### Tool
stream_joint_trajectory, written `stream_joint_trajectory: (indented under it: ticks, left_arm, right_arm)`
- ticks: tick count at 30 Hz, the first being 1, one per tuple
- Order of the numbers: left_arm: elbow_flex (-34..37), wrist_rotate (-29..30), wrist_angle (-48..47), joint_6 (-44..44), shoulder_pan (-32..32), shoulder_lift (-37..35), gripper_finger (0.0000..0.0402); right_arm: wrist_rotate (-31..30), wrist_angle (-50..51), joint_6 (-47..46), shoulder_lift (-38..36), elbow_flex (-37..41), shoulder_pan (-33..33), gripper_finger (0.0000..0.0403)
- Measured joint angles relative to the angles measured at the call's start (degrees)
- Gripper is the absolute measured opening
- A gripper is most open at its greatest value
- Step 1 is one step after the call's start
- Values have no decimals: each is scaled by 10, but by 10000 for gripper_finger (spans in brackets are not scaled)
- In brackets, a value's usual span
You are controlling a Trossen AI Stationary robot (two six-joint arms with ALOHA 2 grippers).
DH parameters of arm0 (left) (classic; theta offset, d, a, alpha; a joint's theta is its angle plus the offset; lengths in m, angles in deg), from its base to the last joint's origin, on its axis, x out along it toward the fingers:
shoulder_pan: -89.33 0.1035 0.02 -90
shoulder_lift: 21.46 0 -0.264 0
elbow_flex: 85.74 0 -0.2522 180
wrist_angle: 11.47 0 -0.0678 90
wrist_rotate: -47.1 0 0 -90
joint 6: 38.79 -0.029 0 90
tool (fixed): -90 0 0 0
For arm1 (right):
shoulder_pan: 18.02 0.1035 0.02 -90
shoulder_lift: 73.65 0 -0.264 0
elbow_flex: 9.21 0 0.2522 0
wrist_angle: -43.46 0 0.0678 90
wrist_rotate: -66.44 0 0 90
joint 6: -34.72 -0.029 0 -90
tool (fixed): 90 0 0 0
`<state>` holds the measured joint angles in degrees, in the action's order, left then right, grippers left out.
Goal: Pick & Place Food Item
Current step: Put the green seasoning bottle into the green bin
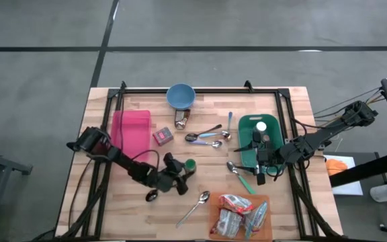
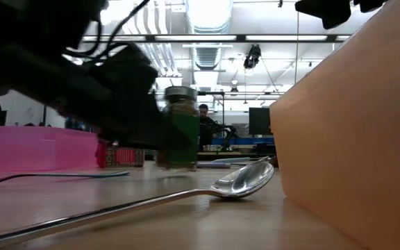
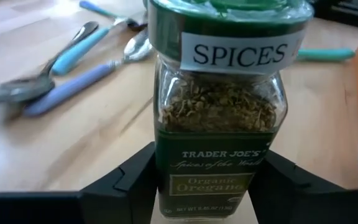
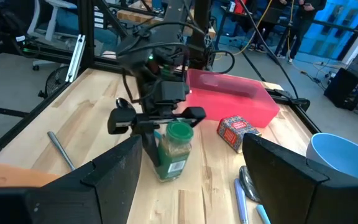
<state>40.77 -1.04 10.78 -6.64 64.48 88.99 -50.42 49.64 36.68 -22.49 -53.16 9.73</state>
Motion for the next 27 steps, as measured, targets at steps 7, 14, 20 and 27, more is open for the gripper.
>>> stream_joint_trajectory:
  ticks: [7, 14, 20, 27]
  left_arm:
    - [-44, -58, 2, -89, 41, 1, 196]
    - [-106, -110, 1, -134, 74, 55, 202]
    - [-170, -149, 3, -162, 100, 108, 188]
    - [-225, -194, 7, -155, 127, 142, 210]
  right_arm:
    - [0, 0, 0, 0, 0, 0, 277]
    - [0, 0, 0, 0, 0, 0, 277]
    - [0, 0, 0, 0, 0, 0, 277]
    - [0, 0, 0, 0, 0, 0, 277]
